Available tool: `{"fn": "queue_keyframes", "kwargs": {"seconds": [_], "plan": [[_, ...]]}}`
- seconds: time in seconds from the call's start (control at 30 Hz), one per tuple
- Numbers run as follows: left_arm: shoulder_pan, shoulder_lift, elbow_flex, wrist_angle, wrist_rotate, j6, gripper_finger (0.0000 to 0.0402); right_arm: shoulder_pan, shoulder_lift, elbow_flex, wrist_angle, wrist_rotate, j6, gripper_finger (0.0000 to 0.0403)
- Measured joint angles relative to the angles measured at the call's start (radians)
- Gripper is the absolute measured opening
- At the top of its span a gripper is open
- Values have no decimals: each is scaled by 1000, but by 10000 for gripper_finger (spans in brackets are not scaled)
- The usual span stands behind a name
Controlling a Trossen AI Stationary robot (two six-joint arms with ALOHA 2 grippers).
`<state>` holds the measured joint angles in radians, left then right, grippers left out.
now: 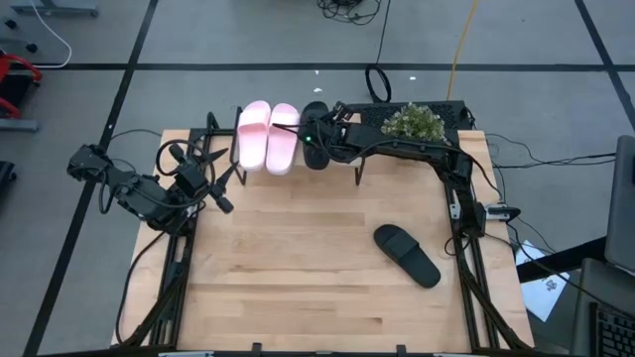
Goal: Pick and place slides into the shelf
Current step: Put the left black slide on the shelf
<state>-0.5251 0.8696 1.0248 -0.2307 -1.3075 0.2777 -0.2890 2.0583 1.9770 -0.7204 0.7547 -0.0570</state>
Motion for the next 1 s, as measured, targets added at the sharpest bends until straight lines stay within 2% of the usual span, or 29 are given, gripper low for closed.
{"fn": "queue_keyframes", "kwargs": {"seconds": [0.5,1.0], "plan": [[0,0,0,0,0,9,175,0,0,0,6,-1,2,101],[0,0,0,0,0,8,175,-14,1,0,-28,49,-44,109]]}}
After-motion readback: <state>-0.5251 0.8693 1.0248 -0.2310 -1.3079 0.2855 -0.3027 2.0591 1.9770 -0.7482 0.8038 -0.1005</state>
